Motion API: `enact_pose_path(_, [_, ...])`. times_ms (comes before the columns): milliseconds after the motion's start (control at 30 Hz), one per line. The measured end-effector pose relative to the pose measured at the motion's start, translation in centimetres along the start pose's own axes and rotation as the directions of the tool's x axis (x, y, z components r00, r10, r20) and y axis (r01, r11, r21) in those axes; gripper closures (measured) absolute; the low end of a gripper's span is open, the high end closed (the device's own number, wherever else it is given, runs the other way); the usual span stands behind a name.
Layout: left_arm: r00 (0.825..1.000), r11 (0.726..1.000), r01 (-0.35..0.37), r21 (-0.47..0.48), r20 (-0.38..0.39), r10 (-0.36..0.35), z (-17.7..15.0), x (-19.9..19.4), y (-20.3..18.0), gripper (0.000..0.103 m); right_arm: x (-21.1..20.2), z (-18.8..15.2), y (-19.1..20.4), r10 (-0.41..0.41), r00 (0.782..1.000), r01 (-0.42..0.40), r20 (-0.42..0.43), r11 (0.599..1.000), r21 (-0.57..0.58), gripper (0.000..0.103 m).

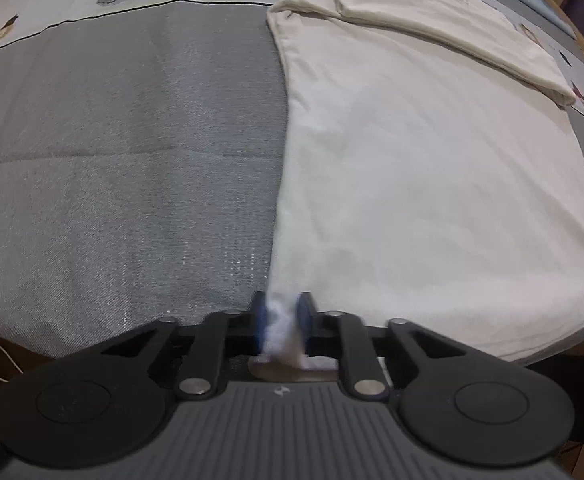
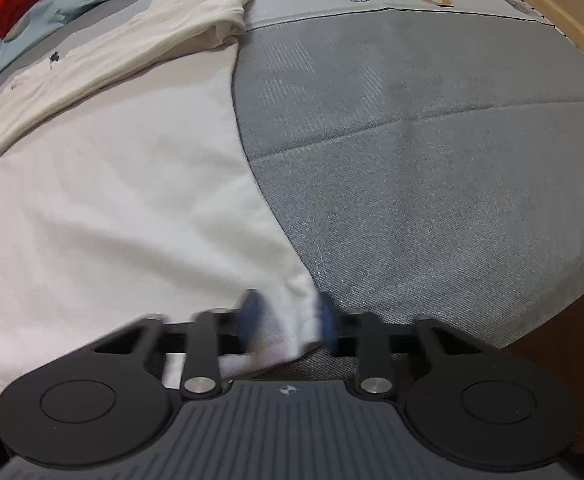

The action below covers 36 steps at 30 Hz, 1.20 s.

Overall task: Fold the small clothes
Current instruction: 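Pinch the hem with the left gripper while the right gripper pinches beside it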

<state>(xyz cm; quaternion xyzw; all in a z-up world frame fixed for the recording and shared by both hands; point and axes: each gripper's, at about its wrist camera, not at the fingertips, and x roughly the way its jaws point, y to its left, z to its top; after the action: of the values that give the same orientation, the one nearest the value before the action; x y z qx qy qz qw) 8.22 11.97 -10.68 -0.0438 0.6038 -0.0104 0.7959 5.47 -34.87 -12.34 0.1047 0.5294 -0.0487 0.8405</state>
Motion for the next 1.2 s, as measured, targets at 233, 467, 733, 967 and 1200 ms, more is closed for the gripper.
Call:
enact_pose_path(233, [0.993,0.994,0.048,0.097,0.1,-0.057,-0.3,-3.6,-1.2,0.098,-3.2,0.7,0.3,0.134,0.985,-0.136,0.112,0.991,0.008,0.097])
enact_pose_path(467, [0.95,0.975,0.138,0.172,0.255,-0.179,-1.1,-12.3,-1.1,0.099,-11.6,2.2,-0.3,0.306,0.901,-0.314,0.307,0.949,-0.024,0.098])
enact_pose_path(733, [0.886,0.956,0.247,0.161,0.361,-0.29,-4.5,-22.6,2.0,0.099,-21.9,0.0,-4.7,0.384,0.799,-0.407,0.462,0.912,-0.054,0.099])
enact_pose_path(967, [0.843,0.936,0.351,0.031,0.425,-0.33,-4.8,-25.1,5.3,0.099,-26.0,-2.9,-7.2,0.418,0.739,-0.477,0.529,0.879,-0.029,0.099])
enact_pose_path(1200, [0.892,0.966,0.258,0.015,0.382,-0.244,3.3,-17.7,3.3,0.099,-18.8,2.6,-4.9,0.319,0.824,-0.359,0.468,0.933,-0.003,0.099])
